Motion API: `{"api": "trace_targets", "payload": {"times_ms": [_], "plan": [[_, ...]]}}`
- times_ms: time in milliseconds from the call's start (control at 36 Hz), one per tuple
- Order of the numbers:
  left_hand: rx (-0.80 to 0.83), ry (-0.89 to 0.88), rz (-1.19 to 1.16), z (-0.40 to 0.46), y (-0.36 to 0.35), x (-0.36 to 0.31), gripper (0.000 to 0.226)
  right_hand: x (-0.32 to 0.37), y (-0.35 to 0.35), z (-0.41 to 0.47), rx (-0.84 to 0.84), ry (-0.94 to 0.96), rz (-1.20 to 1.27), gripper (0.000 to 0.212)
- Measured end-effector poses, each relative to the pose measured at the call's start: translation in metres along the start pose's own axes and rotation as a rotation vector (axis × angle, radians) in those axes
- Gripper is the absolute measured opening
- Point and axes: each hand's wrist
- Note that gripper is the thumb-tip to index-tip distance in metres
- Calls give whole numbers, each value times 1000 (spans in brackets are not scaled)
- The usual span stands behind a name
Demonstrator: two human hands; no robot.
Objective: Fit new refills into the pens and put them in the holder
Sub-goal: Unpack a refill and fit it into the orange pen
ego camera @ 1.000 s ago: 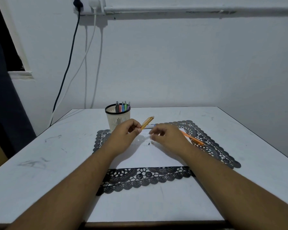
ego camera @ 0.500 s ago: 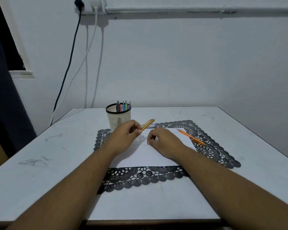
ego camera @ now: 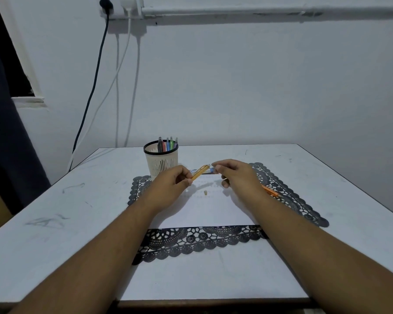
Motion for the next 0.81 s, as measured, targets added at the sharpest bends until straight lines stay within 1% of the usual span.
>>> {"api": "trace_targets", "payload": {"times_ms": [83, 194, 306, 444, 583, 750, 806], "plan": [[13, 11, -2, -2, 0, -2, 12, -1, -1, 1, -21, -11, 136, 8], [27, 3, 9, -4, 0, -4, 12, -2, -2, 0, -46, -36, 246, 9], [16, -13, 18, -3, -1, -4, 13, -3, -6, -4, -36, -73, 245, 11], [2, -38, 57, -3, -1, -4, 15, -1, -6, -3, -32, -56, 181, 7], [-40, -94, 137, -3, 0, -6, 10, 0, -5, -4, -46, -48, 116, 6], [-111, -150, 254, -3, -1, -10, 6, 4, -7, -6, -54, -116, 204, 8], [-124, -157, 270, -3, -2, -11, 6, 5, -7, -7, -53, -120, 198, 9]]}}
Point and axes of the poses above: each hand's wrist, its own z-axis towards the middle knuckle, its own y-axis out of the back of the hand, x = y × z, and after that the axes turned 10 degrees about y, right-handed
